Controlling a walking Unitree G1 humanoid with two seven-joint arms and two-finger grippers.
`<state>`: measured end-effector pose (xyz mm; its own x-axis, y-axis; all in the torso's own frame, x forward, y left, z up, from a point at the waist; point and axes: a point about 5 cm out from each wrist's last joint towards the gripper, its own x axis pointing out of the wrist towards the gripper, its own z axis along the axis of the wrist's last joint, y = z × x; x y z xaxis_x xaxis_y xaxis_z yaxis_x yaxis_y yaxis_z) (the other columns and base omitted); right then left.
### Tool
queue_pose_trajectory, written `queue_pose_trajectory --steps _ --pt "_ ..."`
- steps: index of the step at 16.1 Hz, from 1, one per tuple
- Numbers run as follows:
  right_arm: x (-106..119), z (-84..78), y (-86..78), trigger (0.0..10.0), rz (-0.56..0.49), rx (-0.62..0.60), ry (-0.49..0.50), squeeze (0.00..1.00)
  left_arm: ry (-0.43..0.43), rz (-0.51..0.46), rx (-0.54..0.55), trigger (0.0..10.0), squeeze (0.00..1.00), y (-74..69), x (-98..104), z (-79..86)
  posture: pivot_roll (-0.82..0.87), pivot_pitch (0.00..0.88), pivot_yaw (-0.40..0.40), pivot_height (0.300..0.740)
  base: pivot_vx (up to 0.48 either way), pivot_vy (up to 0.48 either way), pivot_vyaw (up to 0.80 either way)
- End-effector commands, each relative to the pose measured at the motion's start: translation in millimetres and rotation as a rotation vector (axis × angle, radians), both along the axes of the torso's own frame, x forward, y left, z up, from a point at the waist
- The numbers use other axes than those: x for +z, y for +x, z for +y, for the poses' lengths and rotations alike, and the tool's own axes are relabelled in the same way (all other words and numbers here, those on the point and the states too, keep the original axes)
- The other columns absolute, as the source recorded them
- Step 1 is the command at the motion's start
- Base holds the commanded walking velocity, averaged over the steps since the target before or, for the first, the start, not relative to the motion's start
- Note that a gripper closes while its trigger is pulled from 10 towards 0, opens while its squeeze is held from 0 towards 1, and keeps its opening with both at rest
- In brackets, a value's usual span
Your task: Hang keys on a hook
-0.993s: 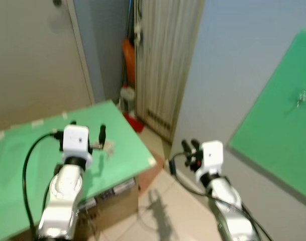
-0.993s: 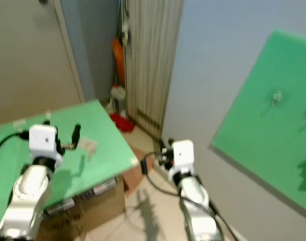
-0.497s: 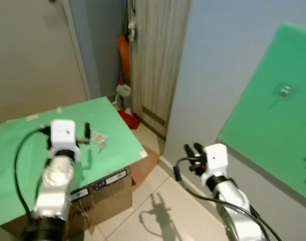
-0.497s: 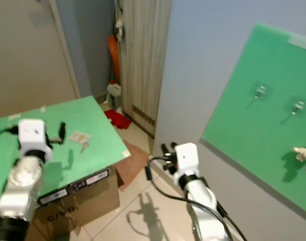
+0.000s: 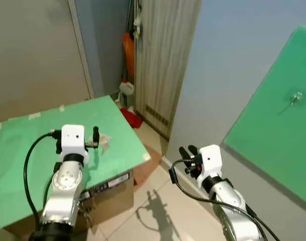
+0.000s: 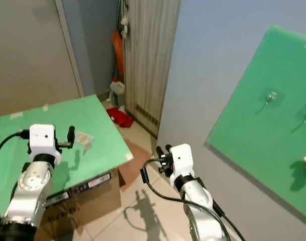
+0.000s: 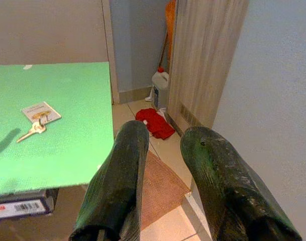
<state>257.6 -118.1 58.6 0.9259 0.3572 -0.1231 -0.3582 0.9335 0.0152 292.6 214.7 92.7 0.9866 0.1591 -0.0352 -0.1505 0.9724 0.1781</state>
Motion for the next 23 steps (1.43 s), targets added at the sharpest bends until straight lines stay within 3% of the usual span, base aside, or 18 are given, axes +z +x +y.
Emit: queue_pose_trajectory --steps 1,11,16,20,23 --pt "1 1.5 0.3 10.0 0.003 0.011 -0.001 0.00 -0.007 -0.027 0.017 10.0 0.00 0.3 7 0.7 0.04 0.041 -0.051 0.740 0.458 0.000 0.00" --pt "-3 6.6 -2.3 10.0 0.021 0.040 0.000 0.00 0.026 -0.004 -0.021 10.0 0.00 4.3 7 -11.1 0.05 0.056 -0.052 0.740 0.455 0.000 0.00" --pt "-3 8.3 -6.5 10.0 0.025 0.050 0.002 0.00 0.049 0.034 -0.108 10.0 0.00 19.0 8 -24.5 0.03 0.079 -0.054 0.740 0.288 0.000 0.00" --pt "-1 -7.8 -24.4 10.0 0.047 0.050 -0.040 0.00 -0.039 0.117 -0.134 10.0 0.00 29.8 -11 -38.1 -0.05 0.137 -0.071 0.740 0.000 0.000 0.00" --pt "2 -24.0 -35.5 10.0 0.058 0.040 -0.082 0.00 -0.116 0.143 -0.051 10.0 0.00 20.9 -20 -48.4 -0.10 0.161 -0.087 0.740 0.000 0.000 0.00"
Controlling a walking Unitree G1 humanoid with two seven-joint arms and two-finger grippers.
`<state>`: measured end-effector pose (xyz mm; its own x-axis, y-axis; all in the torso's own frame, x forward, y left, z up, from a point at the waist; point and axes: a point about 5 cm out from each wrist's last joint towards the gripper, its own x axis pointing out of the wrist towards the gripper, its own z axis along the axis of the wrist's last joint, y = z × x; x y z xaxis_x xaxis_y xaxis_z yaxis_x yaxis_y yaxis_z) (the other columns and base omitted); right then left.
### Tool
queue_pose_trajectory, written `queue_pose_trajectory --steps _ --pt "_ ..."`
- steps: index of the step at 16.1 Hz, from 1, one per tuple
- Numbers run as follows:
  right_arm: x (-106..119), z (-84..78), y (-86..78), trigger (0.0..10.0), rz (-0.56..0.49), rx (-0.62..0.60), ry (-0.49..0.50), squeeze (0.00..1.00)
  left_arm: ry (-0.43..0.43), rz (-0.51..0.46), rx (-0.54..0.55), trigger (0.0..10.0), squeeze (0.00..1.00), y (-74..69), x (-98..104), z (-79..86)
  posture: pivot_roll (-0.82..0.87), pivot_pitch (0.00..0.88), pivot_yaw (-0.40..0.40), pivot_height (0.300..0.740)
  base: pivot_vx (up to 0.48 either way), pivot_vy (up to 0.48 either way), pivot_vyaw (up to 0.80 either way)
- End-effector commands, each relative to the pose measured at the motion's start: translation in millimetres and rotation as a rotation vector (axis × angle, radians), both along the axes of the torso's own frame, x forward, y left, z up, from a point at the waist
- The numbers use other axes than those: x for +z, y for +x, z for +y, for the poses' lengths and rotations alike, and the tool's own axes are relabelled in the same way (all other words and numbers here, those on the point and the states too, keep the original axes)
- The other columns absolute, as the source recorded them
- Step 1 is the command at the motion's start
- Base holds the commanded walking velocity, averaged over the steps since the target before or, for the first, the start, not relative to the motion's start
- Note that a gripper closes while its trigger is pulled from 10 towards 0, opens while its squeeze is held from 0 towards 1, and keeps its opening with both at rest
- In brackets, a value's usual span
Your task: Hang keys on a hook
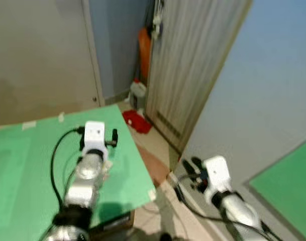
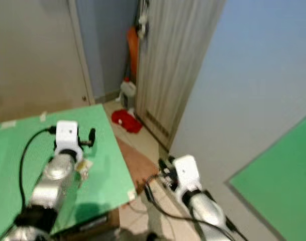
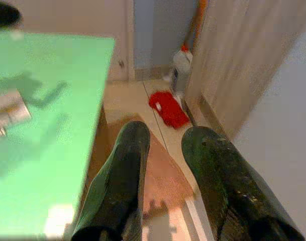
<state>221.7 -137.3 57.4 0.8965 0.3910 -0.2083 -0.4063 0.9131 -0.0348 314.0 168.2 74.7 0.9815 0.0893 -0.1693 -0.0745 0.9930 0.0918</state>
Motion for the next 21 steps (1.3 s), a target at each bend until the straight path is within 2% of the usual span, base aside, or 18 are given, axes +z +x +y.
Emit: queue_pose_trajectory --steps 1,5,8,10,12,16,21 --pt "3 -7.3 -0.5 10.0 0.001 -0.017 -0.007 0.00 -0.002 0.013 0.013 10.0 0.00 -4.2 -4 -4.8 -0.10 0.165 -0.091 0.740 0.000 0.000 0.00" --pt "5 -5.0 -1.7 10.0 0.014 -0.002 -0.017 0.00 0.088 0.034 -0.026 10.0 0.00 -20.0 -22 -18.0 -0.10 0.184 -0.117 0.740 0.000 0.000 0.00" --pt "6 -5.4 -4.8 10.0 0.030 0.019 -0.019 0.00 0.194 0.069 0.046 10.0 0.00 -35.0 -36 -4.5 -0.09 0.194 -0.136 0.740 0.000 0.000 0.00" --pt "5 -7.2 -5.3 10.0 0.038 0.023 -0.023 0.00 0.195 0.088 0.077 10.0 0.00 -41.7 -40 0.1 -0.09 0.200 -0.138 0.740 0.000 0.000 0.00" --pt "6 -7.4 -5.7 10.0 0.043 0.026 -0.025 0.00 0.168 0.129 0.070 10.0 0.00 -49.8 -52 -3.3 -0.10 0.209 -0.143 0.740 0.000 0.000 0.00" --pt "7 -8.5 -10.1 10.0 0.050 0.031 -0.031 0.00 0.101 0.167 0.064 10.0 0.00 -53.7 -63 -8.4 -0.12 0.219 -0.149 0.740 0.000 0.000 0.00" --pt "9 -12.0 -13.6 10.0 0.056 0.026 -0.041 0.00 0.089 0.214 0.064 10.0 0.00 -57.2 -75 -9.4 -0.13 0.222 -0.153 0.740 0.000 0.000 0.00"
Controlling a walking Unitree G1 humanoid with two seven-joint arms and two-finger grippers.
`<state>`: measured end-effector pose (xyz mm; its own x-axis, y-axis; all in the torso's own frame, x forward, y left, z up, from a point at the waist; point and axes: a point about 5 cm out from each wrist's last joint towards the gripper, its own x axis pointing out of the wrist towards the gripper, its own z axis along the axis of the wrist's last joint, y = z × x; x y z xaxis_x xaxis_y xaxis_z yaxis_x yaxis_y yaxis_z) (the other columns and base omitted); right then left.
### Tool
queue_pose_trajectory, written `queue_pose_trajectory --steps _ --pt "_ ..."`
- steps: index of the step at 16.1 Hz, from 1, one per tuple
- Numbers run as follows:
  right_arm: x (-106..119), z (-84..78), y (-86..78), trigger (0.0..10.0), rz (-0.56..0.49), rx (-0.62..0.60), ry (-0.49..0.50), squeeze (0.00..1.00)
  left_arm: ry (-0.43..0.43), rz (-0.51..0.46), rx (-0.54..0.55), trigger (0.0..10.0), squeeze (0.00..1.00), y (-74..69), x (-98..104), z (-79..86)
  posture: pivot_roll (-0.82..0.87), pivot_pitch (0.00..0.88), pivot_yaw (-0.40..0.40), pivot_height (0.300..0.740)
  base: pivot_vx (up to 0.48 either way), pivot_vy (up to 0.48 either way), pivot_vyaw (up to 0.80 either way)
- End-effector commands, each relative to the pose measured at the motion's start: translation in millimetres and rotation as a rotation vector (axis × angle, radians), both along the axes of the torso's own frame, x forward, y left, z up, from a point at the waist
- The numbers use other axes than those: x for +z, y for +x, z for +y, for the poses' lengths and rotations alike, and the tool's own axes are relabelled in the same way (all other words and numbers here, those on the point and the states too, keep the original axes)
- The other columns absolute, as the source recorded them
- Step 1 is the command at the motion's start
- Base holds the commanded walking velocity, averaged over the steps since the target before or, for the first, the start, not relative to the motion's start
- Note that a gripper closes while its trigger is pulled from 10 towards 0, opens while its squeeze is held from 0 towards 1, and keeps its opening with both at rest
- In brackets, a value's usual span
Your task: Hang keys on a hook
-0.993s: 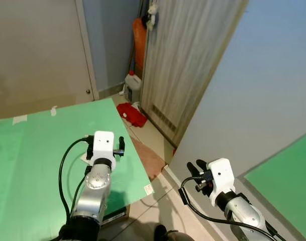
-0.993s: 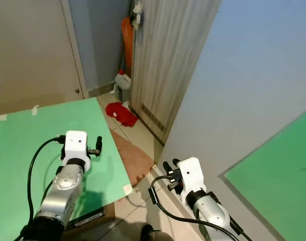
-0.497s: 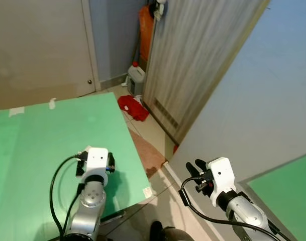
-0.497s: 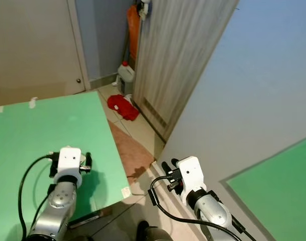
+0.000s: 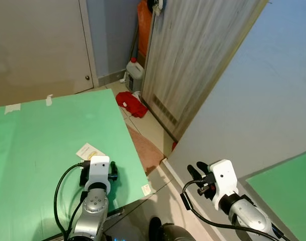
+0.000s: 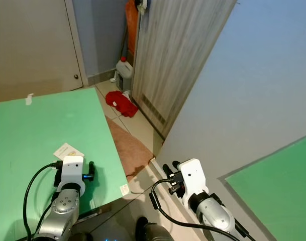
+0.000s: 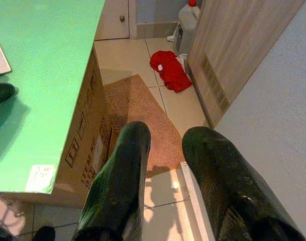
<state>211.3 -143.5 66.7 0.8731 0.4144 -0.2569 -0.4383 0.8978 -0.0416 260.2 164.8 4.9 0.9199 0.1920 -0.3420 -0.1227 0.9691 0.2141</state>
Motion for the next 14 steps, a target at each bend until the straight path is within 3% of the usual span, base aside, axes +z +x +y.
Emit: queue_pose_trajectory --steps 1,2,3,14 --pt "-0.6 -5.7 -3.3 10.0 0.014 -0.007 -0.015 0.00 -0.017 0.020 -0.012 10.0 0.00 -3.6 -5.6 -5.9 -0.13 0.222 -0.153 0.740 0.000 0.000 0.00" --pt "-0.5 -5.6 -2.7 10.0 0.015 -0.007 -0.015 0.00 -0.023 0.014 -0.014 7.6 0.00 -3.0 -5.7 -6.1 -0.13 0.222 -0.154 0.740 0.000 0.000 0.00" --pt "-0.3 -5.3 -1.7 10.0 0.015 -0.007 -0.016 0.00 -0.021 0.006 -0.013 0.0 0.00 -1.6 -5.2 -5.1 -0.13 0.221 -0.154 0.740 0.000 0.000 0.00" --pt "-0.2 -5.9 -0.9 10.0 0.019 0.003 -0.025 0.00 0.002 -0.005 -0.030 0.0 0.00 5.7 -5.7 -3.2 -0.14 0.219 -0.164 0.740 0.000 0.000 0.00"
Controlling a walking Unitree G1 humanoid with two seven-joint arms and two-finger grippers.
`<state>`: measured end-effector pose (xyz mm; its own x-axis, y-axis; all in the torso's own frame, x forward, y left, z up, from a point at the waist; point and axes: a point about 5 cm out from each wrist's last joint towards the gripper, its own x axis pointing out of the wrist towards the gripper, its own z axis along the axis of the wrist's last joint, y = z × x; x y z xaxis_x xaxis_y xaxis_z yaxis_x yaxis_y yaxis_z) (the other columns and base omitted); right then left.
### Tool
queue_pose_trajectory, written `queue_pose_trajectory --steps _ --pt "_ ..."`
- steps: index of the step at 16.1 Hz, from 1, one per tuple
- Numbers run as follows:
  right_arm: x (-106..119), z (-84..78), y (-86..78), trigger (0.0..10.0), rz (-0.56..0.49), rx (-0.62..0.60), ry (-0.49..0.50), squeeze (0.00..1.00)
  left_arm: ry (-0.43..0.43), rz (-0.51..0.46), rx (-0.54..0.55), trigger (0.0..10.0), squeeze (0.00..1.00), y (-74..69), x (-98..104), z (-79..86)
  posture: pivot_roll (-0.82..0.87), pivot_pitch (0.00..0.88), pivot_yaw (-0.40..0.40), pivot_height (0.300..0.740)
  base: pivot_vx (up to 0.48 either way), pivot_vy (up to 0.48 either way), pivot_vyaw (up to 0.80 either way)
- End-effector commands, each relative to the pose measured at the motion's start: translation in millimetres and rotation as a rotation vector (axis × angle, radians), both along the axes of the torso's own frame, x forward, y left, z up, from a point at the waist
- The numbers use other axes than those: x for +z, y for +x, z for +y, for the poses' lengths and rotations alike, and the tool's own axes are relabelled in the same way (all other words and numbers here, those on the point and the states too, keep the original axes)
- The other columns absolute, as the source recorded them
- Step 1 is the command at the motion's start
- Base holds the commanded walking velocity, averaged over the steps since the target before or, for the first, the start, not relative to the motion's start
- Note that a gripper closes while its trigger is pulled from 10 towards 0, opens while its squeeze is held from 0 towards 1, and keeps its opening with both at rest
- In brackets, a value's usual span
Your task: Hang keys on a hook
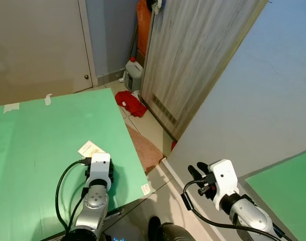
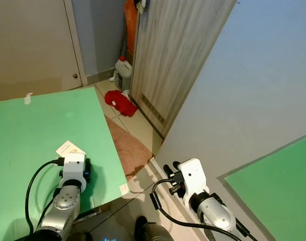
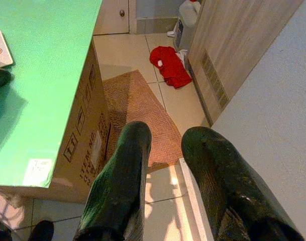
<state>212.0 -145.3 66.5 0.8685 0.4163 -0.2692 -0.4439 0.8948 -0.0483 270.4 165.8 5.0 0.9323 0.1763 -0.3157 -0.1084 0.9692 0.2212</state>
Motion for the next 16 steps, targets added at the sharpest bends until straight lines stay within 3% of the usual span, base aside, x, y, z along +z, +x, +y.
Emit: queue_pose_trajectory --steps 1,10,15,16 --pt "0 -4.1 -1.2 10.0 0.010 -0.002 -0.016 0.00 0.006 -0.003 -0.027 0.0 0.00 -3.2 -2 -6.0 -0.13 0.216 -0.162 0.740 0.000 0.000 0.00" --pt "-6 9.3 12.1 10.0 0.001 0.008 0.011 0.00 0.034 -0.047 -0.046 0.0 0.00 -3.6 5 0.1 -0.06 0.176 -0.135 0.740 0.000 0.000 0.00" --pt "-8 12.3 17.5 10.0 -0.007 0.013 0.015 0.00 -0.036 -0.011 -0.016 0.0 0.00 1.2 2 5.6 -0.05 0.148 -0.131 0.740 0.000 0.000 0.00" --pt "-9 11.4 18.4 10.0 -0.010 0.012 0.012 0.00 -0.061 -0.071 -0.017 0.0 0.00 7.2 13 5.2 -0.05 0.143 -0.130 0.740 0.000 0.000 0.00"
